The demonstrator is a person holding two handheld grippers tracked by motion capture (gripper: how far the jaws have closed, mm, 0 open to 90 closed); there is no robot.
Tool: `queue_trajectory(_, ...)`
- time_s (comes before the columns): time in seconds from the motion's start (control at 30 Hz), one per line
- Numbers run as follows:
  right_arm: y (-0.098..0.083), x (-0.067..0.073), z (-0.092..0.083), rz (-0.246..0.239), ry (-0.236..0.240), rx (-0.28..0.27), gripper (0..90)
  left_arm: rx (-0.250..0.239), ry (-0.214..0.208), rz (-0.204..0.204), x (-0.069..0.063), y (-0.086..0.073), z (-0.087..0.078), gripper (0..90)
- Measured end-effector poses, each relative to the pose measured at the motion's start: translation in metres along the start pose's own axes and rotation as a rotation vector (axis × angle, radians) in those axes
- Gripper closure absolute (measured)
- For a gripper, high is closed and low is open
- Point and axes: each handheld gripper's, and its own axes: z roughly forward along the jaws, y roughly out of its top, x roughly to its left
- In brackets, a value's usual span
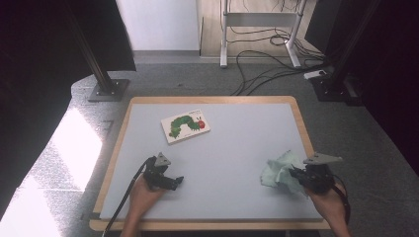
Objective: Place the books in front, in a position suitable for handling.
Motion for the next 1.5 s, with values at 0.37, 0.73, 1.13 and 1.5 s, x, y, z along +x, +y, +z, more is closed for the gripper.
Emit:
queue_trajectory(0.37, -0.019, -0.004, 0.050, 0.016, 0.016, 0.084, 84.6, -0.002, 0.000, -0.003, 0.000, 0.000, 0.000, 1.9)
queue_trajectory(0.73, -0.018, 0.001, 0.046, -0.002, 0.036, 0.079, 64.8, -0.002, -0.001, -0.004, 0.000, 0.000, 0.000, 1.9)
queue_trajectory(1.13, 0.001, 0.004, 0.034, -0.024, -0.005, -0.001, 36.0, -0.002, -0.001, -0.004, 0.000, 0.000, 0.000, 1.9)
queue_trajectory(1.5, 0.012, 0.009, 0.043, -0.026, -0.002, -0.027, 23.9, -0.002, -0.001, -0.003, 0.000, 0.000, 0.000, 1.9)
